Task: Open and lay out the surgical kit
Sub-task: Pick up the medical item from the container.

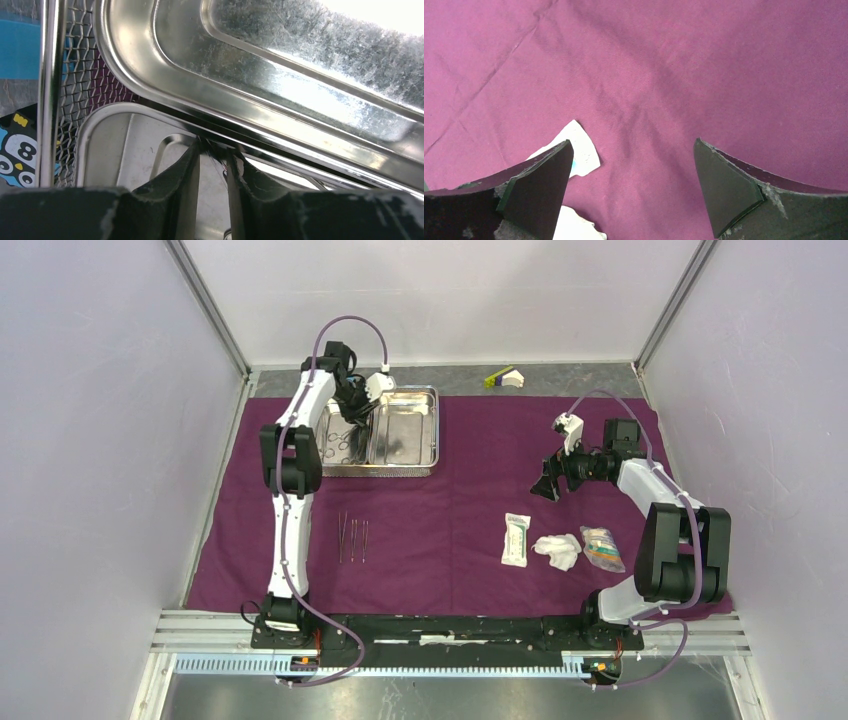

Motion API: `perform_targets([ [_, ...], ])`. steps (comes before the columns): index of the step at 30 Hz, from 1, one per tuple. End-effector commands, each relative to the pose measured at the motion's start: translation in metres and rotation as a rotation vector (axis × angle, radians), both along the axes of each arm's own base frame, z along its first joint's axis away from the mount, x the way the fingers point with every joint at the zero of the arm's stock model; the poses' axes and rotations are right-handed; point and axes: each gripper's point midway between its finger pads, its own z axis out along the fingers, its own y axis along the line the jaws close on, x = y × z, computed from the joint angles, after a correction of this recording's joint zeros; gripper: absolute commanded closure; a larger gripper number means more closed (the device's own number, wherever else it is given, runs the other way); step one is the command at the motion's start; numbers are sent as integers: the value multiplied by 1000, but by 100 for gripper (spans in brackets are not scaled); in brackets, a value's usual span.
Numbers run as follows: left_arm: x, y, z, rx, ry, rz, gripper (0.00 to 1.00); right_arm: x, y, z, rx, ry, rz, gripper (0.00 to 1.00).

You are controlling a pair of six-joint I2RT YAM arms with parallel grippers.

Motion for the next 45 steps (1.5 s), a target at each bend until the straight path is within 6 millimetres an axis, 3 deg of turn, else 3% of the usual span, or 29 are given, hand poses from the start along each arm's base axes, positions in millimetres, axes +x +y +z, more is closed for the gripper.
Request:
perform_targets([
  [1,0,-6,-11,-3,5,-59,70,8,-1,11,-2,-43,1,3],
  [14,2,-10,-11,-9,0,-41,98,8,-1,13,-1,-46,1,3],
  [20,8,-5,8,-4,-34,3,98,8,-1,16,0,-57,3,3],
  [29,10,8,60,-69,-109,82,98,8,2,21,14,-68,9,3],
  [45,-10,6,96,-174,-101,128,98,9,6,29,45,-85,3,3],
])
